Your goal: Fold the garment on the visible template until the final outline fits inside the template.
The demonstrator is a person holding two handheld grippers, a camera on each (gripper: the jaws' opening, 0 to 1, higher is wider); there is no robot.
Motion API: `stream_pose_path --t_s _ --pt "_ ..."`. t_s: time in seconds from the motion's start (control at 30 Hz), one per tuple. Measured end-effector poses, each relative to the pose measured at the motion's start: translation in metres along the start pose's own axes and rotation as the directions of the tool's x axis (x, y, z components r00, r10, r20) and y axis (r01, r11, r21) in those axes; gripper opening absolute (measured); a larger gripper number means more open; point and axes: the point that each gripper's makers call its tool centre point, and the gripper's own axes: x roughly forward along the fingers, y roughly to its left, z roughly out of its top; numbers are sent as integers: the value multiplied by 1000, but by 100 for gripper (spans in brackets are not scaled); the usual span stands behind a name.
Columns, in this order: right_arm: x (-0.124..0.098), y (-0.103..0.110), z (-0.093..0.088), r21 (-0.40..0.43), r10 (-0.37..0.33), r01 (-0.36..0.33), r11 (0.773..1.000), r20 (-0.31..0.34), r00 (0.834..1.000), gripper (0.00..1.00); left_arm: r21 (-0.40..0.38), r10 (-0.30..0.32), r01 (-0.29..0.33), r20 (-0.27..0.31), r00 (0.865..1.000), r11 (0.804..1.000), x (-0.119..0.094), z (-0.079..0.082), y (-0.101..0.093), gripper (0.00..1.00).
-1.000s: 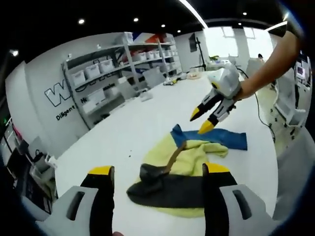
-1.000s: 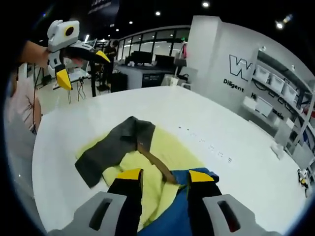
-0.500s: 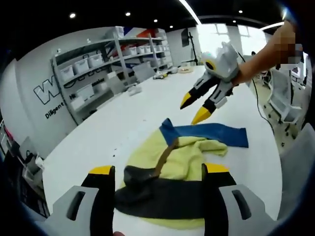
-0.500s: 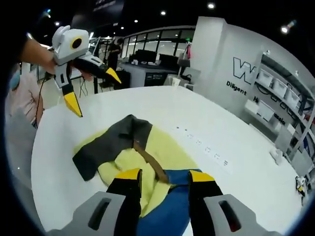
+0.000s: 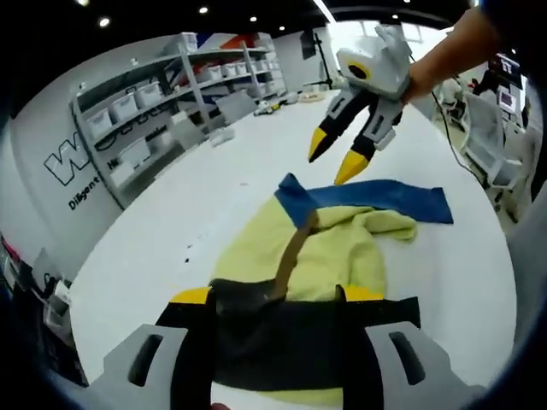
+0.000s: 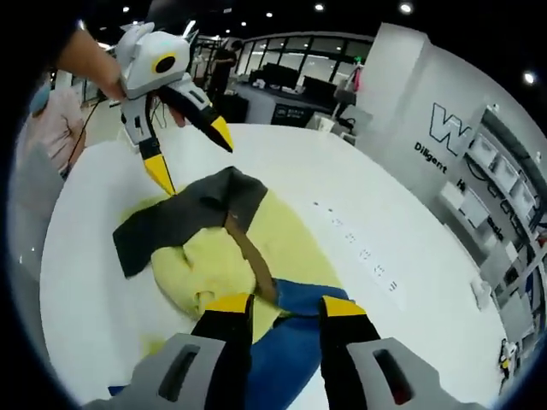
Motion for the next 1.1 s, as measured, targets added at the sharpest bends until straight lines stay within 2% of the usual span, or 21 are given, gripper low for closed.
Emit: stream_pose_path --t_s 0.03,0.13,0.33,0.47,0.6,0.67,0.77,0.83,0.9,0.97,1.03,1.1 --pt "2 -1 -2 -12 -1 1 1000 -7 1000 23 4 -5 5 -4 1000 1000 3 -2 0 46" --pt "11 0 -7 -21 11 -11 1000 -15 1000 21 -32 -2 2 -13 1000 999 14 -9 3 48" --pt "24 0 -13 -71 21 -23 997 -35 999 16 1 -14 14 -47 999 1000 29 -22 3 44" --pt "38 2 -20 -81 30 -34 996 -59 998 16 73 -5 11 -90 996 997 40 -31 3 39" --pt "49 5 -28 -159 25 -40 986 -97 995 13 116 21 -8 -114 993 993 49 -37 8 35" --pt "54 6 -30 -175 28 -46 983 -105 994 12 163 13 10 -141 990 987 54 -44 7 36" --pt "60 6 -31 -180 31 -50 982 -106 994 11 174 7 20 -156 988 984 61 -48 8 34" --pt "64 5 -30 -186 29 -48 981 -105 994 9 178 14 14 -156 988 984 65 -47 12 31" --pt "67 5 -31 -174 32 -51 983 -113 993 8 142 24 1 -173 985 990 69 -50 15 27" --pt "69 6 -32 -157 37 -56 986 -119 992 5 130 30 -8 -164 986 992 71 -48 16 23" --pt "70 6 -30 -159 34 -52 986 -113 993 0 137 30 -8 -165 986 990 72 -48 16 18" --pt "69 4 -30 -150 25 -42 988 -117 993 0 145 30 -5 -167 986 989 72 -49 16 11"
